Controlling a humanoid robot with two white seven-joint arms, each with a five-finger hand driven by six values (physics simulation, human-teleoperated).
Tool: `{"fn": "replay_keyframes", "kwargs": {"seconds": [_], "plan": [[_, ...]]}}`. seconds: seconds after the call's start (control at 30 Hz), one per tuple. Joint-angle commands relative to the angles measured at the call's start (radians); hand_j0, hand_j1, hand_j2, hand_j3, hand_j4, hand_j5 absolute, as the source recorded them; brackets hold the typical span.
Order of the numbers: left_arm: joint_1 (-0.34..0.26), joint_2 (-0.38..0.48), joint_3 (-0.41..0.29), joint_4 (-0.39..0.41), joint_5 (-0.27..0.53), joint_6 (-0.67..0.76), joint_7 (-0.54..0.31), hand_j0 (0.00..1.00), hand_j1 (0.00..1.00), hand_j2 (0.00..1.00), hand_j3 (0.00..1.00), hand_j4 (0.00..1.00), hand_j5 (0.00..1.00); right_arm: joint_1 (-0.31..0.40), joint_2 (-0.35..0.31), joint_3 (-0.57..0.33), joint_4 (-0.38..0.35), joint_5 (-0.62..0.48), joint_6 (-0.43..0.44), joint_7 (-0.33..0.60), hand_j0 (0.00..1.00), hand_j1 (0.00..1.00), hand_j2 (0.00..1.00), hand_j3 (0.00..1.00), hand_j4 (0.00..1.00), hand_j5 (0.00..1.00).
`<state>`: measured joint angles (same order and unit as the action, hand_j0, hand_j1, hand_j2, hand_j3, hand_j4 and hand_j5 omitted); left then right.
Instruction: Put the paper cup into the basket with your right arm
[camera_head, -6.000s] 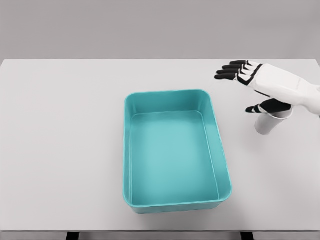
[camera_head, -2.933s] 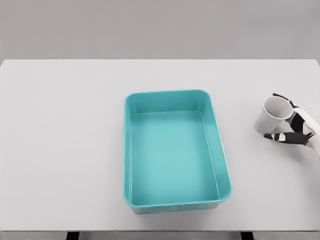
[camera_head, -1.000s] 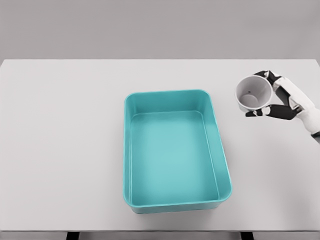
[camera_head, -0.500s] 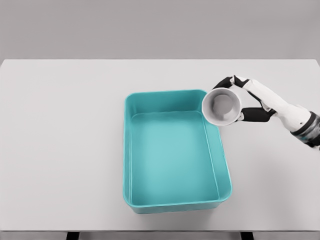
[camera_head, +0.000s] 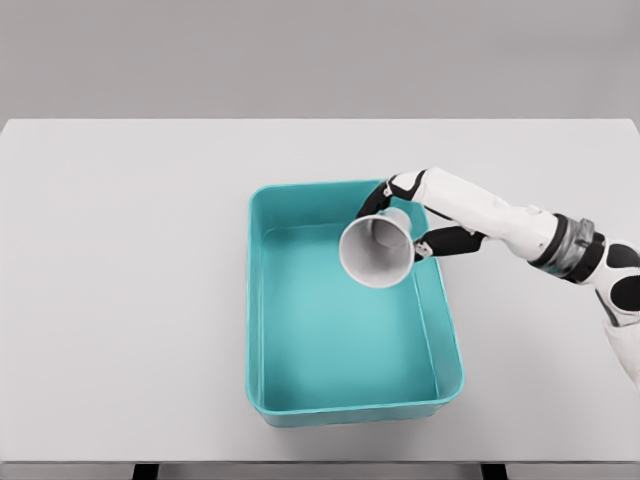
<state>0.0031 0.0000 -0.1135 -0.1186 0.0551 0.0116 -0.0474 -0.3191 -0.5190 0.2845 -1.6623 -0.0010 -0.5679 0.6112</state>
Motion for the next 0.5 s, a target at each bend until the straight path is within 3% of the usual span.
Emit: {"fn": "replay_keyframes", "kwargs": {"seconds": [0.0,0.27,0.47], "plan": [[0.0,0.0,0.0,-0.001,0.0,0.001,0.0,1.0,1.0,1.0,1.0,1.0,1.0,0.0,0.001,0.03,-0.002,0.015,-0.006,0.0,0.43,0.43,0.43,0.43,0.43,0.43],[0.0,0.0,0.0,-0.001,0.0,0.001,0.0,1.0,1.0,1.0,1.0,1.0,1.0,-0.057,-0.003,0.14,0.001,0.095,-0.006,0.0,0.43,0.43,0.43,0.43,0.43,0.43],[0.0,0.0,0.0,-0.001,0.0,0.001,0.0,1.0,1.0,1.0,1.0,1.0,1.0,-0.057,-0.004,0.162,0.001,0.174,-0.006,0.0,0.45,0.45,0.45,0.45,0.45,0.45]]}}
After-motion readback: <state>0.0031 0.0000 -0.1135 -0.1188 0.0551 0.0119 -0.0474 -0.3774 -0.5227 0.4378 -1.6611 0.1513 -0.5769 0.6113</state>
